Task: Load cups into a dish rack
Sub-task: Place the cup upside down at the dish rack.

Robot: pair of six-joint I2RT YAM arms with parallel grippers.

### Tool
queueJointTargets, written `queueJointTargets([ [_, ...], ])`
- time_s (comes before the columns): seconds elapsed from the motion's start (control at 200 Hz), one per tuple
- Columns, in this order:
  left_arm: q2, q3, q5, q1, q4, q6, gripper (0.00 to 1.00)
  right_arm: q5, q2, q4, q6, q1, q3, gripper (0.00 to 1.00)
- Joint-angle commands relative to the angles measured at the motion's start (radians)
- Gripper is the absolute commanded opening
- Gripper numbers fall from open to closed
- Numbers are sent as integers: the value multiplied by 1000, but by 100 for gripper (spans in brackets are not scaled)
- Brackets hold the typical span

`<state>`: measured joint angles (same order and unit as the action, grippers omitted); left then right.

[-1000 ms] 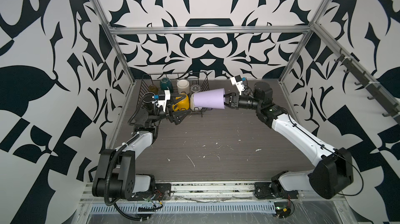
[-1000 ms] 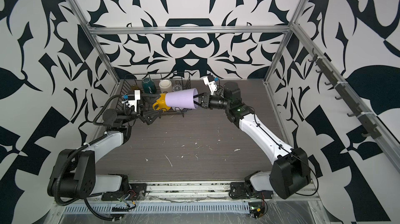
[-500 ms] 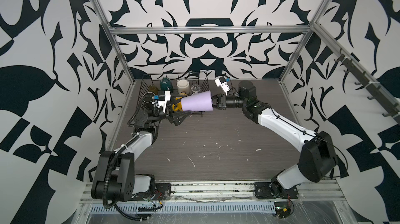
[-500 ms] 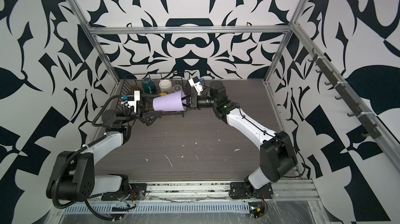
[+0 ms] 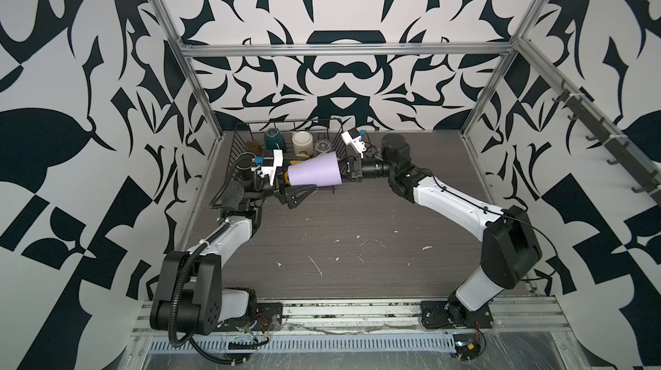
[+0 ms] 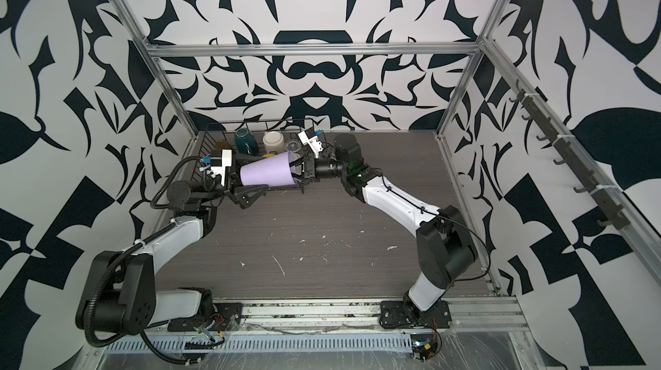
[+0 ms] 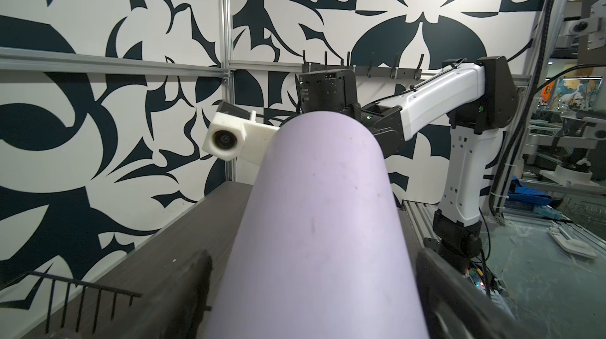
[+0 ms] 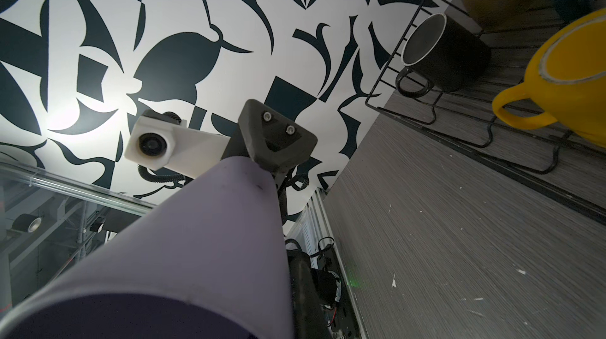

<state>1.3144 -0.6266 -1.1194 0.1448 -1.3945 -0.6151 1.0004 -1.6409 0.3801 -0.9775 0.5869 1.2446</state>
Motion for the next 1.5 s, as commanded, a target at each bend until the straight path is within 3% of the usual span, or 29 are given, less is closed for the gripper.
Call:
queueJointTargets([
  [0.0, -31, -29, -31, 6, -47, -20, 100, 43, 2, 108, -44, 10, 56, 0],
  [0.24, -32, -35, -50, 13, -47, -30, 95, 79, -46, 267, -166, 14, 51, 0],
  [0.48, -32, -50, -69, 18, -47, -57, 86, 93, -67, 286, -183, 23, 61, 0],
  [0.61, -32, -61, -75, 19, -47, -72, 66, 98, -74, 285, -189, 25, 63, 0],
  [0.685, -32, -64, -76, 19, -47, -74, 40, 95, -76, 286, -190, 24, 62, 0],
  [0.745, -32, -64, -73, 19, -47, -75, 27, 89, -75, 284, -189, 25, 62, 3],
  [0.965, -77, -69, -43, 18, -46, -81, 0, 53, -42, 171, -115, 3, 51, 36],
  [1.175, -135, -71, 40, 15, 51, -26, 0, -74, 56, -111, 75, -75, 8, 51],
  [1.38, -255, -136, 203, 16, 591, 261, 0, -286, 183, -430, 314, -137, -26, 66],
  [1.495, -304, -163, 312, 17, 786, 367, 0, -384, 237, -539, 401, -165, -39, 71],
])
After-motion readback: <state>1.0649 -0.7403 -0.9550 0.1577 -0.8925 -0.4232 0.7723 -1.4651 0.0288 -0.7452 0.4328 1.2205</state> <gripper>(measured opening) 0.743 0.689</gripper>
